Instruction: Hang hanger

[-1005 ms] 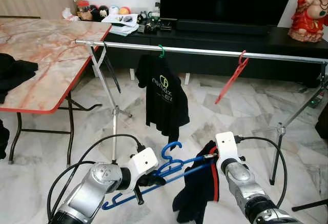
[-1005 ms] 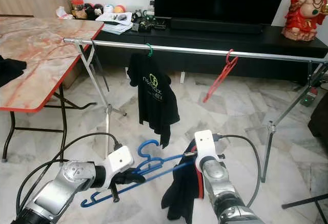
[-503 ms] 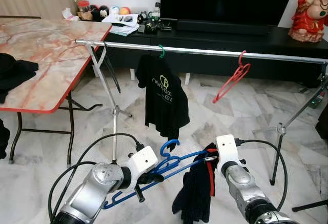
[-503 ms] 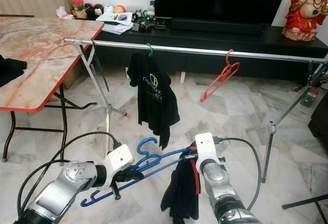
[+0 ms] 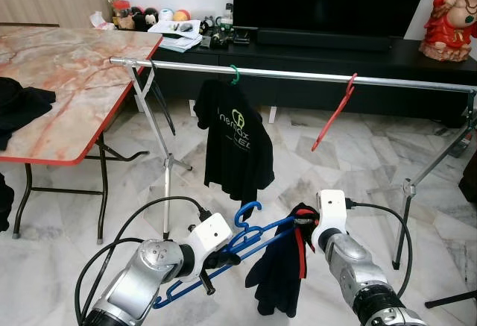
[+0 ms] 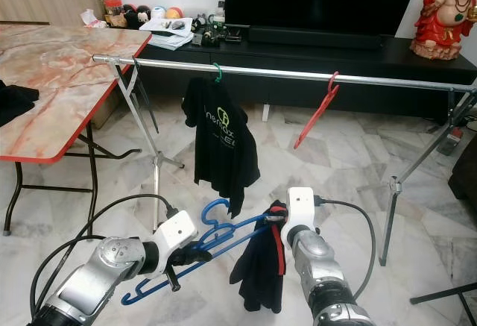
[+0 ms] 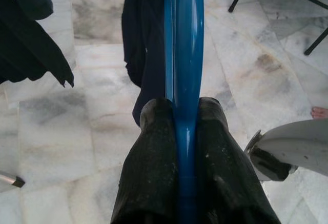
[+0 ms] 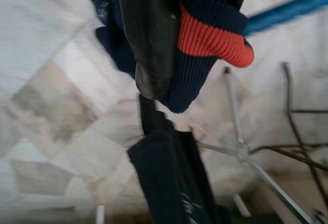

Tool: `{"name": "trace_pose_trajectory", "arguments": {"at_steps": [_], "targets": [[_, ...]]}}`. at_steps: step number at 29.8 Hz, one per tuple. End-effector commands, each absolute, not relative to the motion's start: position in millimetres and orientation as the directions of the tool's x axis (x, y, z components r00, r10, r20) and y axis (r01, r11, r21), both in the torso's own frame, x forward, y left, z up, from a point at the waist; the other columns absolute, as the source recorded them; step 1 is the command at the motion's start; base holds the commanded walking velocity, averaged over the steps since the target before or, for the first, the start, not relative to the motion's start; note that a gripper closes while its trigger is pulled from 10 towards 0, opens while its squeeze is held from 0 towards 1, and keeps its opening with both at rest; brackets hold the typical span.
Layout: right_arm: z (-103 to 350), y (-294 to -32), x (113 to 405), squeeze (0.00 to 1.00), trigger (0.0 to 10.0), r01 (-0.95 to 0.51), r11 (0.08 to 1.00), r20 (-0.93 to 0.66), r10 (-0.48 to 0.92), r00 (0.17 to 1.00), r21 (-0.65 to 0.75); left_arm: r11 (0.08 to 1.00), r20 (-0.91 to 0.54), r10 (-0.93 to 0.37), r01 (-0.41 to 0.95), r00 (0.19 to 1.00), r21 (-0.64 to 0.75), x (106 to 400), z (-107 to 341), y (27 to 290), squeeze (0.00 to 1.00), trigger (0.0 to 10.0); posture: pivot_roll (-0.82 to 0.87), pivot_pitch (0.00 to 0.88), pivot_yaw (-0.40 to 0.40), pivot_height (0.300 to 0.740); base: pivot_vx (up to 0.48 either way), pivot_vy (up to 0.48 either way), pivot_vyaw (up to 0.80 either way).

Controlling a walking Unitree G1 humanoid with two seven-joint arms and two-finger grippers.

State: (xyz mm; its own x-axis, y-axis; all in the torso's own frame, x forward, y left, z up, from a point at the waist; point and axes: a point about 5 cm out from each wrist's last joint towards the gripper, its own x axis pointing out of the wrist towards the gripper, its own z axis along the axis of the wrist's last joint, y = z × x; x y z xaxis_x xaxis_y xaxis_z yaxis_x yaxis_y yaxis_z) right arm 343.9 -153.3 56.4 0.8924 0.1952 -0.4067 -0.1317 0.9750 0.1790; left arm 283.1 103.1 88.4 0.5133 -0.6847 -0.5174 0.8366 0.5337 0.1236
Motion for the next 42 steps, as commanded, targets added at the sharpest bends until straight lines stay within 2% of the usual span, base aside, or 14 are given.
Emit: {"name": "trace_pose_trajectory", "arguments": {"at_steps": [1,8,11,14,18,23,27,33,36,42], "targets": [[63,-153,346,0.0,10.0,-0.13,0.968,-0.383,0.206,0.9,0.216,0.544,-0.514,-0.681,0.83,0.522,0.123,286,91,104,0.0,10.0,0.07,0.056,-0.041,0.74,0.0,0.0,0.0],[71,-156,345,0.0,10.0,-0.152,0.967,-0.386,0.223,0.895,0.205,0.561,-0.535,-0.643,0.813,0.548,0.157,291,90,111,0.0,10.0,0.06,0.057,-0.042,0.74,0.0,0.0,0.0],[66,-171,342,0.0,10.0,-0.076,0.994,-0.413,0.104,0.905,0.083,0.567,-0.556,-0.623,0.807,0.551,0.165,290,87,111,0.0,10.0,0.06,0.059,-0.047,0.74,0.0,0.0,0.0],[65,-180,341,0.0,10.0,-0.014,0.999,-0.414,0.033,0.91,0.05,0.565,-0.563,-0.619,0.808,0.547,0.165,289,86,112,0.0,10.0,0.06,0.059,-0.046,0.74,0.0,0.0,0.0],[65,-182,340,0.0,10.0,-0.008,0.999,-0.417,0.023,0.909,0.037,0.567,-0.569,-0.604,0.803,0.558,0.186,290,86,116,0.0,10.0,0.06,0.061,-0.047,0.74,0.0,0.0,0.0],[65,-172,339,0.0,10.0,-0.052,0.993,-0.424,0.091,0.901,0.105,0.572,-0.562,-0.605,0.799,0.564,0.187,292,87,116,0.0,10.0,0.06,0.061,-0.046,0.74,0.0,0.0,0.0],[66,-157,338,0.0,10.0,-0.148,0.976,-0.418,0.203,0.885,0.161,0.565,-0.531,-0.639,0.808,0.556,0.167,292,91,110,0.0,10.0,0.06,0.06,-0.045,0.74,0.0,0.0,0.0],[67,-157,337,0.0,10.0,-0.138,0.973,-0.418,0.205,0.885,0.186,0.56,-0.492,-0.678,0.817,0.546,0.136,292,95,102,0.0,10.0,0.06,0.059,-0.044,0.74,0.0,0.0,0.0],[72,-156,338,0.0,10.0,-0.132,0.959,-0.397,0.225,0.89,0.25,0.566,-0.477,-0.686,0.815,0.549,0.126,293,97,101,0.0,10.0,0.06,0.06,-0.044,0.74,0.0,0.0,0.0],[93,-154,345,0.0,10.0,-0.151,0.922,-0.277,0.258,0.926,0.357,0.587,-0.413,-0.712,0.804,0.568,0.093,299,109,94,0.0,10.0,0.06,0.062,-0.043,0.74,0.0,0.0,0.0]]}}
